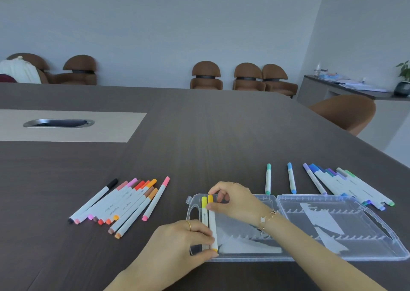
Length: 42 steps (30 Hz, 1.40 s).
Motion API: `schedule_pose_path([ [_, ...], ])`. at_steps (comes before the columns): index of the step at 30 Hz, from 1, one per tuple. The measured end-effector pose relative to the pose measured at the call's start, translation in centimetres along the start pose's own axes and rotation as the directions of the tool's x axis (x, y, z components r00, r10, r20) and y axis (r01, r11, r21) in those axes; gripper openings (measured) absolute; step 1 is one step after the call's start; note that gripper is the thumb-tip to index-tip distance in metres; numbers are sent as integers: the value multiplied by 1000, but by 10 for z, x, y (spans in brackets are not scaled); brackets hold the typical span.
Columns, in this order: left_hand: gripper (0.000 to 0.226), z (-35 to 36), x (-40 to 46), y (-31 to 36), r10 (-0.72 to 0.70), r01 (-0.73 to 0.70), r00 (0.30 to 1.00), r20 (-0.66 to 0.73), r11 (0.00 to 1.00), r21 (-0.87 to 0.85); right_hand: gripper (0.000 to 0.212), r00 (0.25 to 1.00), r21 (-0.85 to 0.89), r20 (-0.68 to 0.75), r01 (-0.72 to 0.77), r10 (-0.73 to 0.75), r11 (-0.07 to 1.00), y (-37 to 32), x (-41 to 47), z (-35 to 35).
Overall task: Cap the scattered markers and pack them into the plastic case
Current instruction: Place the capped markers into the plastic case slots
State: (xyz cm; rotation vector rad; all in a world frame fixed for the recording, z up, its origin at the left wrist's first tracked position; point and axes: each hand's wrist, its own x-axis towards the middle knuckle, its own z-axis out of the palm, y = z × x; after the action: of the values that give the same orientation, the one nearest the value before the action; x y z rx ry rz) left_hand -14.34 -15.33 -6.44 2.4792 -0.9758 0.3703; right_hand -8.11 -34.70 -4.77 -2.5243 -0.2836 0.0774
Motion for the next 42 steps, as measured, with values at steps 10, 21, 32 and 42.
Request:
schedule_pose_path([
  [10,28,0,-3,1,188,-198,977,100,975,100,29,994,-136,-34,102,-108,985,0,-7,3],
  [21,27,-101,-46,-104,-364,366,930,44,927,-76,25,976,-162,-78,190,-205,968,-63,36,30],
  [32,22,-104,-61,-144,-412,421,905,110,904,-80,36,992,-201,-73,83,-100,976,-99,96,77],
  [42,30,-88,-52,-135,-316,306,945,85,946,109,29,994,-164,-77,58,-72,985,-97,99,82],
])
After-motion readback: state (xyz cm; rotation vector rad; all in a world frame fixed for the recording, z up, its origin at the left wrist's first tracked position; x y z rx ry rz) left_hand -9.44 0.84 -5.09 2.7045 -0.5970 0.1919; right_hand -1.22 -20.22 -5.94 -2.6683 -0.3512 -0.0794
